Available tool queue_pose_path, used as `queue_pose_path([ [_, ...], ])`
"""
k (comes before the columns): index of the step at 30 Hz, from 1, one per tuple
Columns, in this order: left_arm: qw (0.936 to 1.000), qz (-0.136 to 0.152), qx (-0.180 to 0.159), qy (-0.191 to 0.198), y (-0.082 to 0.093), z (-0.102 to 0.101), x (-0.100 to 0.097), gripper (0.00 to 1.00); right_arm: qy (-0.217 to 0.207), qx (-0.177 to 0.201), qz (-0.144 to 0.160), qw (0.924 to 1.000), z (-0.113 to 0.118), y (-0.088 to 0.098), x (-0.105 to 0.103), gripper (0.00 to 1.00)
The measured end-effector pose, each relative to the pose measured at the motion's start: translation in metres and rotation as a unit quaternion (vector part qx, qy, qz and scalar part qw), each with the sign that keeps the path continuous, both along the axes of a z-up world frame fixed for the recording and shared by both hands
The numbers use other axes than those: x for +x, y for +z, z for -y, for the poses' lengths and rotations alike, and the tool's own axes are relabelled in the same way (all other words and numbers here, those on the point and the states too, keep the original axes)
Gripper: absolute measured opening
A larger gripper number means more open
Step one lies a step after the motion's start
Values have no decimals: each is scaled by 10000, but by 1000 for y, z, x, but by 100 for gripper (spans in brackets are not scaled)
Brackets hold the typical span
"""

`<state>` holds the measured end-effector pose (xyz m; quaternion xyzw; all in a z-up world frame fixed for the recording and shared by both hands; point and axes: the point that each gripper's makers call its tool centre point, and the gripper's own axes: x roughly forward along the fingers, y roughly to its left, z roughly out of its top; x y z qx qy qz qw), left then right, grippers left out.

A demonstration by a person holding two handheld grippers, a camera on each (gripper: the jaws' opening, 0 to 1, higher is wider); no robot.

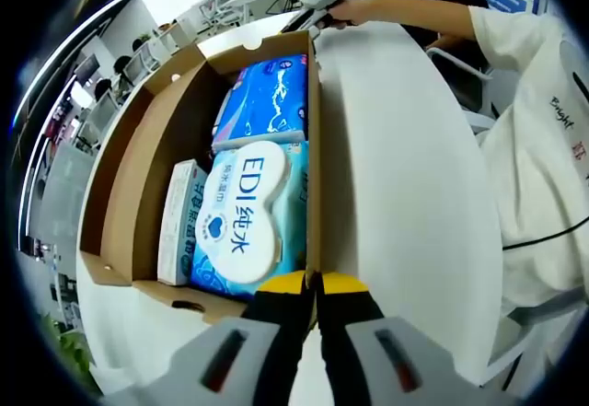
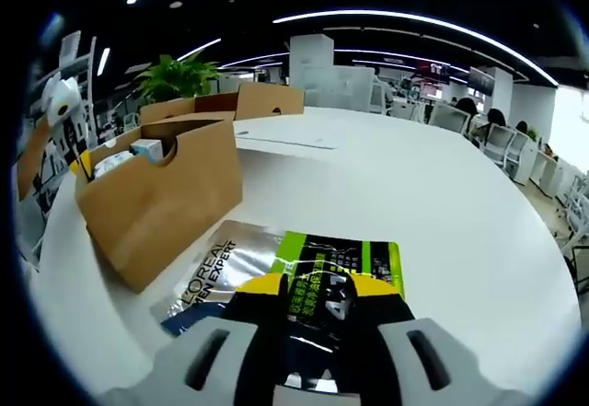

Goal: Operate the shoe box by opening the lid, removing the specified soft item, and placing it in the target area until the item is outside and the box remains undamaged.

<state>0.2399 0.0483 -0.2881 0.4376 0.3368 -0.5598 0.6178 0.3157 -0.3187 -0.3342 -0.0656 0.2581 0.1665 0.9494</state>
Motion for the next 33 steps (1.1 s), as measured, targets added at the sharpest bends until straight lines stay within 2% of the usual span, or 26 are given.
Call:
queue_pose_path([
  [2,10000,3,-4,-3,0,0,0,3,-27,8,11,10000,0,0,0,23],
  [3,10000,-4,1,-1,0,0,0,3,78,59,-10,10000,-3,2,-1,26],
  [5,10000,-18,11,2,0,0,0,3,288,160,-53,9994,-8,6,-3,36],
  [8,10000,-28,7,1,0,0,0,3,440,67,66,9990,-6,12,-6,54],
  [11,10000,-37,6,4,0,0,1,3,636,-13,103,9979,-7,14,-9,59],
  [15,10000,-28,7,10,0,0,1,3,942,52,-22,9955,-9,8,-20,76],
  [20,10000,-11,20,14,0,0,1,3,1143,58,3,9934,-11,5,-29,80],
  [23,10000,3,20,10,0,-1,1,3,1166,2,-93,9931,-11,-1,-31,85],
  [27,10000,10,15,14,0,-1,1,3,934,81,-128,9955,-7,-2,-30,83],
  [33,10000,3,19,13,0,-1,1,3,869,45,-62,9962,-10,-2,-31,82],
])
